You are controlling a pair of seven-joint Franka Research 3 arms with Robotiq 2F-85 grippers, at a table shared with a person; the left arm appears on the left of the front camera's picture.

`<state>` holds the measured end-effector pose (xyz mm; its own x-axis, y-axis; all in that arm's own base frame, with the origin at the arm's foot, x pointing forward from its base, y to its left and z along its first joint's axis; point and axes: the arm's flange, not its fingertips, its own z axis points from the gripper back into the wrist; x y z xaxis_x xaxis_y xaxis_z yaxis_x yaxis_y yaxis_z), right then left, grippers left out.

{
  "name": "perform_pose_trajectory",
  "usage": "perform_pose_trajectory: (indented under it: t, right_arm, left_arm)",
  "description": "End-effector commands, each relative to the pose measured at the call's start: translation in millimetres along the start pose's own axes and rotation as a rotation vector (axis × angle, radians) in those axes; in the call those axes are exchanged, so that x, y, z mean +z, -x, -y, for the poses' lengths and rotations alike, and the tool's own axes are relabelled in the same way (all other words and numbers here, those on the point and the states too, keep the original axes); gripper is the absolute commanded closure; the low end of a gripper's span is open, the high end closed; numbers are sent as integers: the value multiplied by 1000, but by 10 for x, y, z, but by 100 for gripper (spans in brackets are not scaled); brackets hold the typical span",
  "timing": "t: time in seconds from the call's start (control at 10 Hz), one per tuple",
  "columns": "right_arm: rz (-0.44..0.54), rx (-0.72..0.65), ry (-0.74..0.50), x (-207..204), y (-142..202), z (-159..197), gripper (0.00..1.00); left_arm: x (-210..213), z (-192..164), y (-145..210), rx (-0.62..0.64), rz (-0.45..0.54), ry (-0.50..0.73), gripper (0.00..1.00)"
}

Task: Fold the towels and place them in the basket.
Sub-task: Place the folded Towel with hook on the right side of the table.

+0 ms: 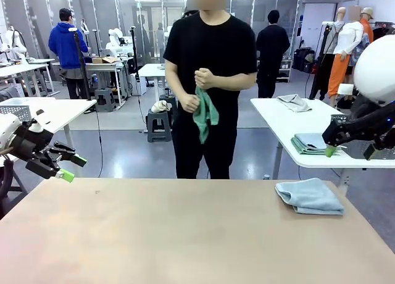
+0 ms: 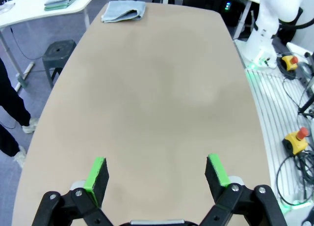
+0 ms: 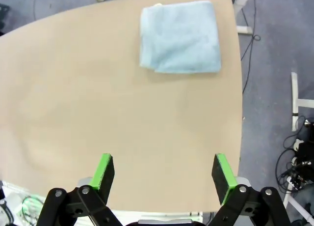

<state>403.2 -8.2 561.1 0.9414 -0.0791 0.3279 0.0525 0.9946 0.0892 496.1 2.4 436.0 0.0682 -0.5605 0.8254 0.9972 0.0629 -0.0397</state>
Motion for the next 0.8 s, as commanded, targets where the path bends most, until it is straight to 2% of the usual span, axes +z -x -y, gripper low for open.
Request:
perform_pose_trajectory:
  t: [0.0,0.3,0.4,0.7]
  right_arm:
    - [4,39,5,220,305,-112,0]
    - [14,148,0,219,429,-127,0]
    - [9,71,-8,401,429,-180,0]
    - [9,71,-8,401,429,-180,0]
  left_arm:
    - [8,6,-5,-3,-4,0,0]
    - [8,6,-5,-3,-4,0,0]
    - [8,6,-5,-3,-4,0,0]
    - [8,6,-5,-3,-4,0,0]
